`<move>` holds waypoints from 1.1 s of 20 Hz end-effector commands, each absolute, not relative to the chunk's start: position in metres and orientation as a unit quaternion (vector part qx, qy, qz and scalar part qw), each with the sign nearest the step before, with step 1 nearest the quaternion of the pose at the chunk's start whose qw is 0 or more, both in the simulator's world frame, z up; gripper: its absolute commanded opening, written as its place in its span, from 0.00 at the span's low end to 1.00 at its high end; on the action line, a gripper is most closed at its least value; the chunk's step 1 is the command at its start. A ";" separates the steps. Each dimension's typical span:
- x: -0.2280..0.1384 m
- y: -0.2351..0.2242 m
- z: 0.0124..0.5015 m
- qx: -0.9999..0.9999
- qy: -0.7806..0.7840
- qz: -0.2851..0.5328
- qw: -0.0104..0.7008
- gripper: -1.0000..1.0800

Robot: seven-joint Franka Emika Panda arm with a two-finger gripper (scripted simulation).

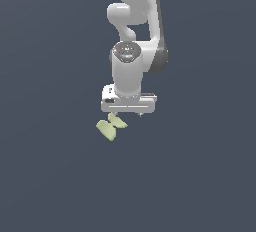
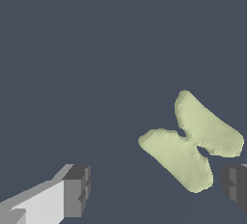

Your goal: Pick up the object and move it to a goal position.

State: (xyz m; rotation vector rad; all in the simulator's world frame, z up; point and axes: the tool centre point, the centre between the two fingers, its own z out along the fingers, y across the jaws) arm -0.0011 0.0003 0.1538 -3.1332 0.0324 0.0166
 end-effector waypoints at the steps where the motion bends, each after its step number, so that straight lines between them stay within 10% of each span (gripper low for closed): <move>1: -0.001 0.000 0.154 -1.000 0.010 0.005 0.004 0.96; 22: 0.007 -0.006 0.168 -0.999 0.040 -0.016 0.009 0.96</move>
